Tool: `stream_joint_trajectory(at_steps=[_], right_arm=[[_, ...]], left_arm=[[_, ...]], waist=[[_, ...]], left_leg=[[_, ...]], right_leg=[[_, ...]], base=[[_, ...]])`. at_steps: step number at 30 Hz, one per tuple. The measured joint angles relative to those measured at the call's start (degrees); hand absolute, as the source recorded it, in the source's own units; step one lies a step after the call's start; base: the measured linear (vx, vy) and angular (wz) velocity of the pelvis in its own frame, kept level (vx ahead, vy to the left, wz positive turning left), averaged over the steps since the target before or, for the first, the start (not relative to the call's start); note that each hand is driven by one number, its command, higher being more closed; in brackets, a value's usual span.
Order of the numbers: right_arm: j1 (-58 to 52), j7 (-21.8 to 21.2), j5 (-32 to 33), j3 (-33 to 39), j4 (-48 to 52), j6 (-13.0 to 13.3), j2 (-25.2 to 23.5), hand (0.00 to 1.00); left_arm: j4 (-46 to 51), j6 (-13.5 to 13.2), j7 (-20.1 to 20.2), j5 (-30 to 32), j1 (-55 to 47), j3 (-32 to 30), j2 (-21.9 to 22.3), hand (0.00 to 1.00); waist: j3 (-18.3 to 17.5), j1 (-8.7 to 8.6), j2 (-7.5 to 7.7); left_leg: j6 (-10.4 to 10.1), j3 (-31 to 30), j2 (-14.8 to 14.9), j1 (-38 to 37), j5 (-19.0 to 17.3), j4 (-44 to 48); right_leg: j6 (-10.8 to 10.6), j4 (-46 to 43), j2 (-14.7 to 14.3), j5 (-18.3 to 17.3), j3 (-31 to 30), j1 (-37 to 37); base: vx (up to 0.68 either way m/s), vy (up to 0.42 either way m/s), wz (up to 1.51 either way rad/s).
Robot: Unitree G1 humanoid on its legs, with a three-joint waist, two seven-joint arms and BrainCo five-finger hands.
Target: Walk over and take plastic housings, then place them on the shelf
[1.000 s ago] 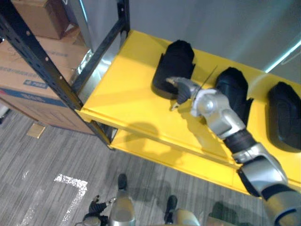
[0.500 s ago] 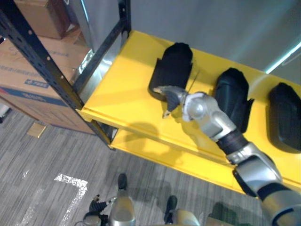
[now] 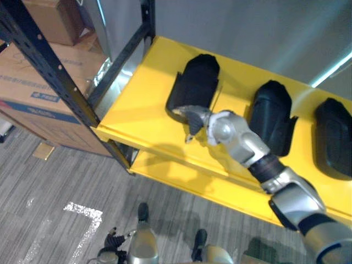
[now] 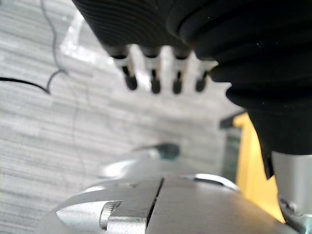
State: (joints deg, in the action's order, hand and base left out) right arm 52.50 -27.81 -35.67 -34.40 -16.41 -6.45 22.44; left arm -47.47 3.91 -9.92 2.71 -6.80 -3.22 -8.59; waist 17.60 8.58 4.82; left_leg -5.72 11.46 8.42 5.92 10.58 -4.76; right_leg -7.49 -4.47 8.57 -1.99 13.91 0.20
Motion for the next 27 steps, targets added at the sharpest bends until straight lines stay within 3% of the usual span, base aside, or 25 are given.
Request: stream_joint_trajectory(at_steps=[8,18,23,27], right_arm=[[-0.02,-1.05,1.14,-0.52,0.66,-0.46,-0.73,0.00],[-0.87,-0.39,-1.71,-0.55,1.26,-3.56,-2.11,0.00],[-3.11,6.18,-3.37,3.15,-0.46,-6.71,-2.14,0.00],[-3.35,9.97,-2.61,8.34,-0.66,-6.06,-1.09,0.00]], left_arm=[[0.00,0.07,-0.01,0.07,-0.01,0.01,-0.05,0.00],[0.00,0.35,-0.03,0.06,-0.05,0.03,-0.41,0.00],[0.07,0.39,-0.24,-0.07,-0.05,0.05,-1.07,0.00],[0.06,0.42,-0.54,-0.19,-0.17,0.04,-1.07,0.00]], waist=[[-0.12,0.00,0.35],[-0.59,-0.02,1.15],[-0.65,0.03,2.21],[-0.65,-0.24,2.22]], left_leg=[[0.02,0.00,0.00,-0.05,0.03,0.00],[0.05,0.00,-0.02,-0.11,0.09,-0.01],[0.20,0.01,-0.13,-0.13,0.22,-0.01],[0.23,0.08,-0.12,-0.29,0.28,-0.03]], right_leg=[[0.00,-0.05,0.02,0.00,0.00,0.02],[-0.01,-0.16,0.06,0.00,-0.02,0.01],[-0.08,-0.29,0.17,0.04,-0.03,-0.01],[-0.11,-0.12,0.19,0.06,-0.14,-0.02]], base=[[0.00,0.000,0.00],[0.00,0.000,0.00],[0.00,0.000,0.00],[0.00,0.000,0.00]])
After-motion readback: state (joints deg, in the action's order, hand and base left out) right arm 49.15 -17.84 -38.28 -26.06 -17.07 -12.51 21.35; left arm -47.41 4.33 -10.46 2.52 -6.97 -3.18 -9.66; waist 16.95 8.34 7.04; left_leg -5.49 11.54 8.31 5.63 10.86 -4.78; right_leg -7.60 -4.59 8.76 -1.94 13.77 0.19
